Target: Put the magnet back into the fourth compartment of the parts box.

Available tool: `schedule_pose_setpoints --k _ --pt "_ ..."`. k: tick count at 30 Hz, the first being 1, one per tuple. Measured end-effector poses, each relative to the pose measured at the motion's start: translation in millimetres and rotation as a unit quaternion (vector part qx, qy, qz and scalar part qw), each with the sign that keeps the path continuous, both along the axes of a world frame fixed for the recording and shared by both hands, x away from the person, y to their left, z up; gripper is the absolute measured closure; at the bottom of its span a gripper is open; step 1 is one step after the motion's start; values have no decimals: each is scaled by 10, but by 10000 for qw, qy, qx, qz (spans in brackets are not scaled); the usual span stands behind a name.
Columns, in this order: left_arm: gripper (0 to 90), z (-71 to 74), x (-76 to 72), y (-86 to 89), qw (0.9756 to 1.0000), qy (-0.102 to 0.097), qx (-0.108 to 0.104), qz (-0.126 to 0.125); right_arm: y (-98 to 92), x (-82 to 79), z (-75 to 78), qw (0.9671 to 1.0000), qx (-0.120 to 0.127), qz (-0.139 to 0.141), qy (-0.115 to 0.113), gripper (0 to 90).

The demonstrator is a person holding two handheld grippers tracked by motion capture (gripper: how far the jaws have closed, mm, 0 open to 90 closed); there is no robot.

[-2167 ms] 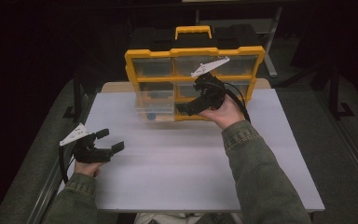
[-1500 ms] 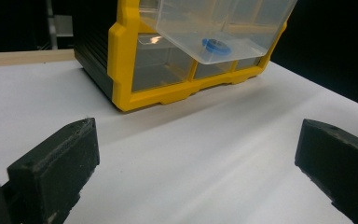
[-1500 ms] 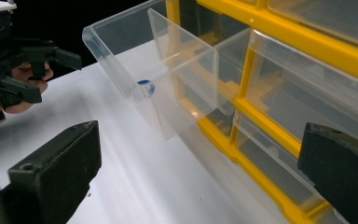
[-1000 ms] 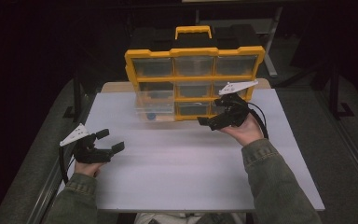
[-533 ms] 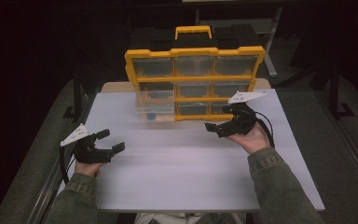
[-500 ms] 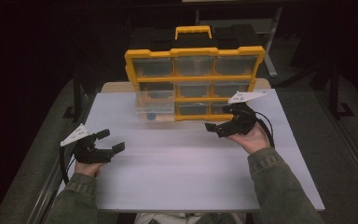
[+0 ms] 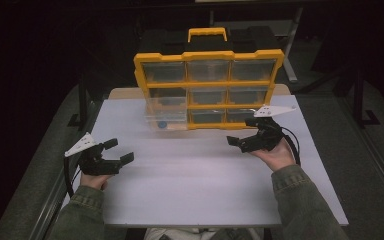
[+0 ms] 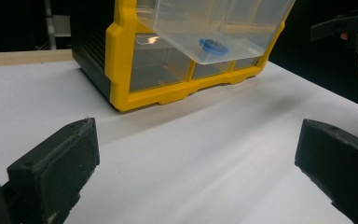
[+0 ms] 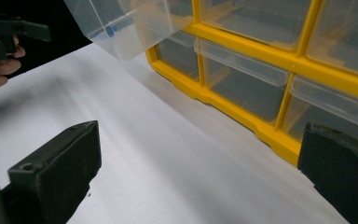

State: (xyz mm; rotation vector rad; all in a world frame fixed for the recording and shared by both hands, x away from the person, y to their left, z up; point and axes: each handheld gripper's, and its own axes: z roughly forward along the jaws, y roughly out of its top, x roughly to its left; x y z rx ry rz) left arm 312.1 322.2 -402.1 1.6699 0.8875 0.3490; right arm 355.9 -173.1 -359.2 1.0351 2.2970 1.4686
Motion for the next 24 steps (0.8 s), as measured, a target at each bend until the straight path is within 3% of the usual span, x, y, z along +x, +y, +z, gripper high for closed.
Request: schedule_pose_setpoints --k 24 --pt "0 0 -1 0 10000 -6 6 5 -271 -193 -290 9994 185 -277 -32 0"
